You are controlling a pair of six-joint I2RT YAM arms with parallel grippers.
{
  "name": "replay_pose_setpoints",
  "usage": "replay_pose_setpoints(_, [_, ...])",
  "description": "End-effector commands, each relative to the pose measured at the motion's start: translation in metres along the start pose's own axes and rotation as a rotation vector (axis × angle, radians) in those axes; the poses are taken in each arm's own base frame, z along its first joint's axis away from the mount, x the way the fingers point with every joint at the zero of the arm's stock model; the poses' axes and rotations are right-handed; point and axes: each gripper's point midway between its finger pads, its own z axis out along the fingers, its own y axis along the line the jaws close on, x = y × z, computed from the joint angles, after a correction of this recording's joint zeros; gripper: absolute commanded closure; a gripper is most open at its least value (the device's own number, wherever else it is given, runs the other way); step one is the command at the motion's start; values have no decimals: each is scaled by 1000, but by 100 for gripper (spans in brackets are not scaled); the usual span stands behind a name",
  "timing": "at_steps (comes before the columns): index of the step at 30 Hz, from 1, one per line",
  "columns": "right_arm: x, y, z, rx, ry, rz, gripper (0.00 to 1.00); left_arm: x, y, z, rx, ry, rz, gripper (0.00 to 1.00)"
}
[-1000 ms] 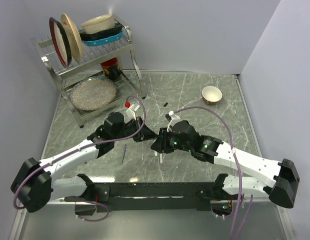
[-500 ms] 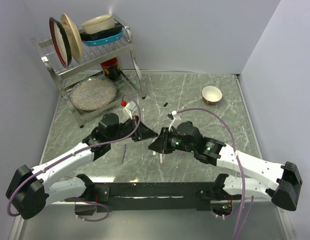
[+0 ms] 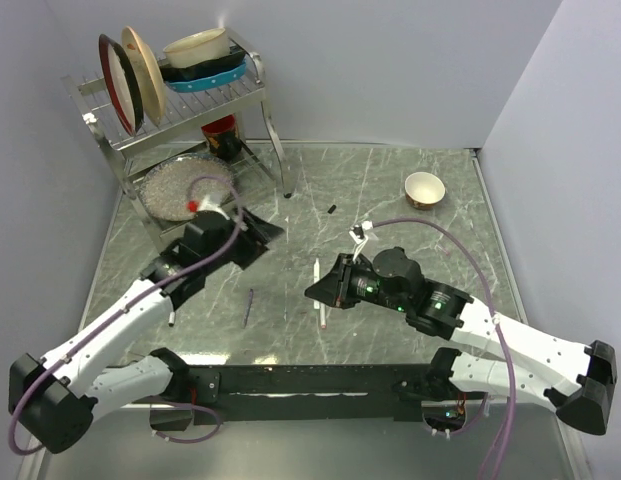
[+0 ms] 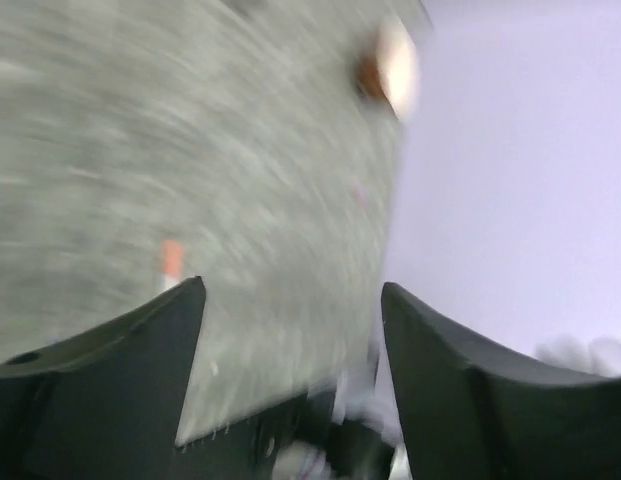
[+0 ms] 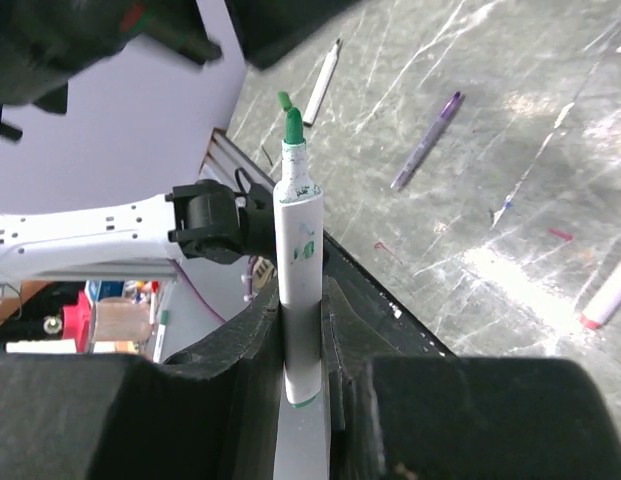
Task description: Insert the pens into the pen caps
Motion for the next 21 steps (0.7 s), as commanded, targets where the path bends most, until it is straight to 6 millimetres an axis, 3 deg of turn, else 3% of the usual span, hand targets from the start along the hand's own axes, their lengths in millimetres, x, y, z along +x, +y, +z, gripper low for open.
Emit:
replay_pose_setpoints(1, [-12, -7, -11, 43, -59, -11, 100, -74, 95, -25, -405, -296, -215, 32])
replay_pose_setpoints(2, [-10, -10, -13, 59, -52, -14, 100, -83, 113, -33, -464, -340, -274, 32])
replay_pose_setpoints(3, [-13, -9, -15, 63, -59, -22, 100, -98, 148, -50, -574, -408, -345, 34])
replay_pose_setpoints(5, [-13, -10, -17, 69, -57, -26, 100, -115, 180, -74, -682, -519, -431, 34])
replay_pose_setpoints(6, [-14, -9, -17, 72, -57, -28, 100, -121, 206, -94, -777, -584, -498, 35])
replay_pose_setpoints(9, [-13, -9, -18, 72, -53, -32, 100, -133, 246, -130, -891, -750, -639, 37])
replay_pose_setpoints(15, [-9, -13, -15, 96, -19, -42, 100, -136, 296, -174, -1003, -931, -834, 35])
replay_pose_setpoints(21, [-11, -10, -13, 104, -5, -58, 100, -150, 323, -181, -1047, -979, -881, 36])
